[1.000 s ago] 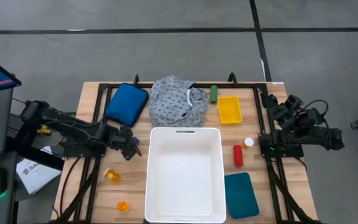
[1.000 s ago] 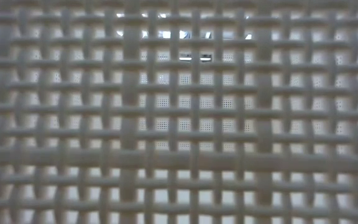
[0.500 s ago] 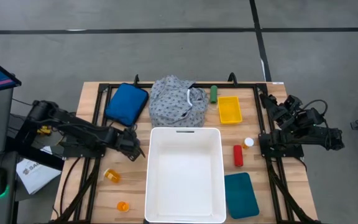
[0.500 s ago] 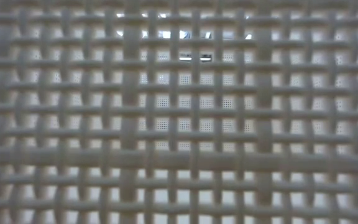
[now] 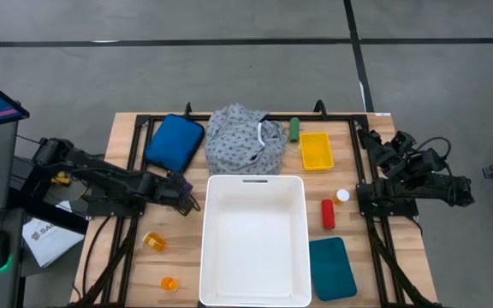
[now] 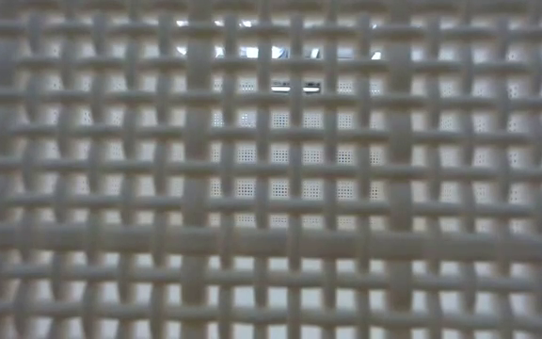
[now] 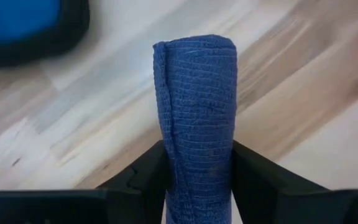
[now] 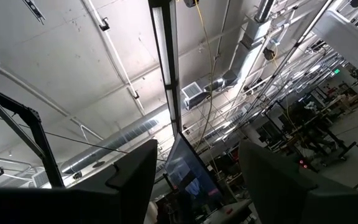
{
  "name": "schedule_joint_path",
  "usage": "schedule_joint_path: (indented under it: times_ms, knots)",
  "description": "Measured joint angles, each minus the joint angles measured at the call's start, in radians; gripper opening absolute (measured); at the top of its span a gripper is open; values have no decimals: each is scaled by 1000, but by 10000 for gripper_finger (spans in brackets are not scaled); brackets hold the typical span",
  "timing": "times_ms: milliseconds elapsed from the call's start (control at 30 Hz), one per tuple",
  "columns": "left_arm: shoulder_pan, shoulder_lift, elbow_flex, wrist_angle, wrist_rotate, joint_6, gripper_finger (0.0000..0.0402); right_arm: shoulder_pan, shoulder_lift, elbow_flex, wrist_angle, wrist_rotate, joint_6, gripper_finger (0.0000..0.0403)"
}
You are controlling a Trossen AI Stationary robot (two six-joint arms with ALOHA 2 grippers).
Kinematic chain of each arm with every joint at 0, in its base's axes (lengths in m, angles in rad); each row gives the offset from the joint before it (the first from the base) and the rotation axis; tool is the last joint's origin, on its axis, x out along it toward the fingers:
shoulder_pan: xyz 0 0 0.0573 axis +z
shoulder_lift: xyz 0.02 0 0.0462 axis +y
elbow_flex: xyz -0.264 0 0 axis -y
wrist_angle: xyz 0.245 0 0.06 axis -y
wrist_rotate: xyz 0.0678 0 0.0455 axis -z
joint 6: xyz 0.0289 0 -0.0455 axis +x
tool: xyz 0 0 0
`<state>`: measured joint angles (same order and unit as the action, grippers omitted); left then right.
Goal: Pick & place medical supplies in basket/bin
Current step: Put the blue bandage into the blue bin
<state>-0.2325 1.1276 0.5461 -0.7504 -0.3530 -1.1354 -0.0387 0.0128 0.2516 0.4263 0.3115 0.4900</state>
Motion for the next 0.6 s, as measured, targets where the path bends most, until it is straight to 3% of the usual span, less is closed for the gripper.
schedule_joint_path:
  times_ms: [300,433,600]
  knots:
    - [0,-394,0,86,-238,25,154,0,0,0,0,0,7,223]
    - [4,-518,0,245,-382,136,150,-1,0,0,0,0,-15,223]
    - [32,-551,0,566,-414,376,153,-1,30,12,-16,-7,-52,223]
